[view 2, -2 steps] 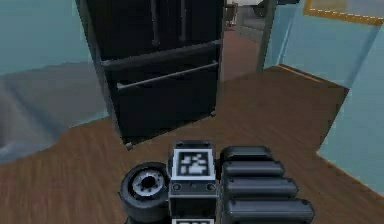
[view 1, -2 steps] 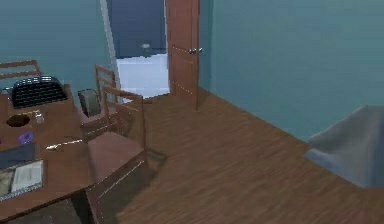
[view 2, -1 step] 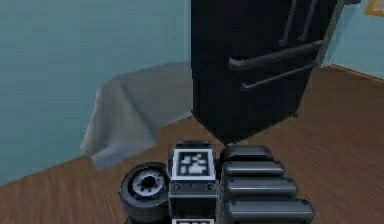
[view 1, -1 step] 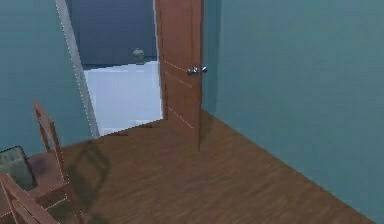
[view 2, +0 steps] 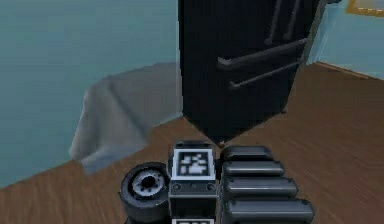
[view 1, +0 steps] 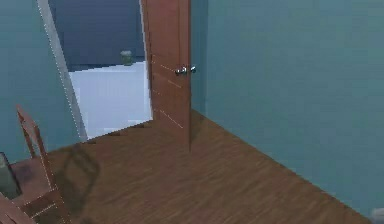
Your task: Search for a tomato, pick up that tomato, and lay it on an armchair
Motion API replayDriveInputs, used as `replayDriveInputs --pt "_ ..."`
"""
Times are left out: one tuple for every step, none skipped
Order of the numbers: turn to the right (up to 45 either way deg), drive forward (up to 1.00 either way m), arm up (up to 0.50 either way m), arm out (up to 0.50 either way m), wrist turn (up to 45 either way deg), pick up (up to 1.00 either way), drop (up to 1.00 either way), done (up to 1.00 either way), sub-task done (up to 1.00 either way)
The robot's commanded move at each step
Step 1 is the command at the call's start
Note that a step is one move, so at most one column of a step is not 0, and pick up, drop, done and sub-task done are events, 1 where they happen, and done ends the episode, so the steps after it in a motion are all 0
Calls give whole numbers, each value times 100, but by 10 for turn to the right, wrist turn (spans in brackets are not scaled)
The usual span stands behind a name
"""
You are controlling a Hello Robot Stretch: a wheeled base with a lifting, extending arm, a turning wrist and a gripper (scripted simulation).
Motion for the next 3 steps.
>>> replayDriveInputs --pt "0 45 0 0 0 0 0 0 0" --pt "-240 0 0 0 0 0 0 0 0" --pt "0 100 0 0 0 0 0 0 0"
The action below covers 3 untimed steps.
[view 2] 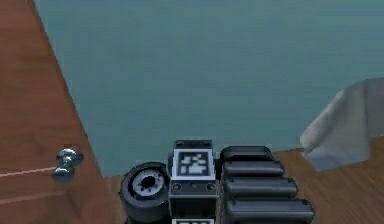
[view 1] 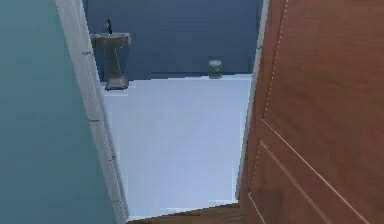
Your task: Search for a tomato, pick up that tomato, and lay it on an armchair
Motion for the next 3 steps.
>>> replayDriveInputs --pt "-30 0 0 0 0 0 0 0 0" --pt "0 100 0 0 0 0 0 0 0" --pt "0 30 0 0 0 0 0 0 0"
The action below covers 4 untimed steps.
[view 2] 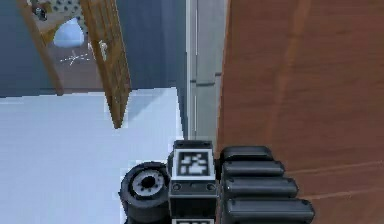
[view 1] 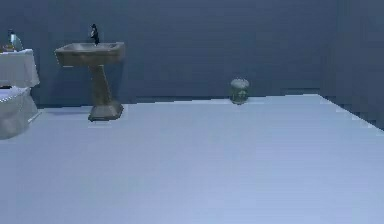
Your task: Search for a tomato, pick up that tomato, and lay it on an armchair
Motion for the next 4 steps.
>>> replayDriveInputs --pt "390 0 0 0 0 0 0 0 0" --pt "0 30 0 0 0 0 0 0 0" --pt "150 0 0 0 0 0 0 0 0" --pt "0 100 0 0 0 0 0 0 0"
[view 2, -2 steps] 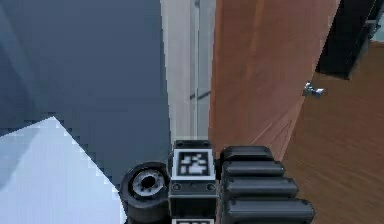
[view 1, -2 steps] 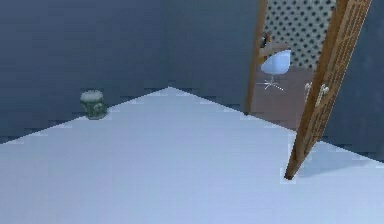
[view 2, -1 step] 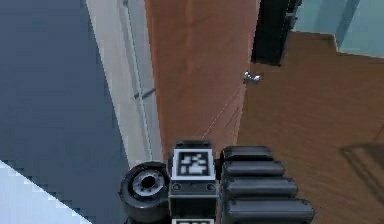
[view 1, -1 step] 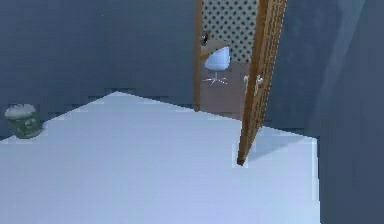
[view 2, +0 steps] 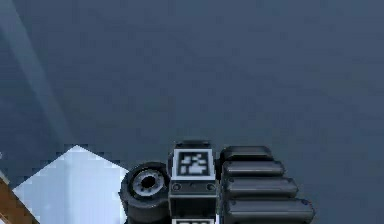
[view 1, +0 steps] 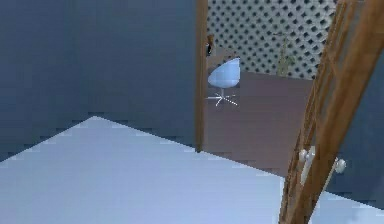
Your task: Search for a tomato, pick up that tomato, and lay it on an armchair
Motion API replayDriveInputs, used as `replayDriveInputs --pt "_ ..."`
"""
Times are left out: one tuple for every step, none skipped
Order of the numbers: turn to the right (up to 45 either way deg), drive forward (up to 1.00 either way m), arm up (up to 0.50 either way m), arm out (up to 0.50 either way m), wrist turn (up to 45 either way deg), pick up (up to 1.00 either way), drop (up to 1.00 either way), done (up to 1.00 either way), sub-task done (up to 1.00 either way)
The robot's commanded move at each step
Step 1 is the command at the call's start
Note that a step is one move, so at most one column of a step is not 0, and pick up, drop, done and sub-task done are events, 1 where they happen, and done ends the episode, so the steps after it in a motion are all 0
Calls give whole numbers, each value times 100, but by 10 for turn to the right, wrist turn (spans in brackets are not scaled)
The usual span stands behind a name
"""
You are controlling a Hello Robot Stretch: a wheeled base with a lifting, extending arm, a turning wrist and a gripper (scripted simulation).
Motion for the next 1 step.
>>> replayDriveInputs --pt "30 0 0 0 0 0 0 0 0"
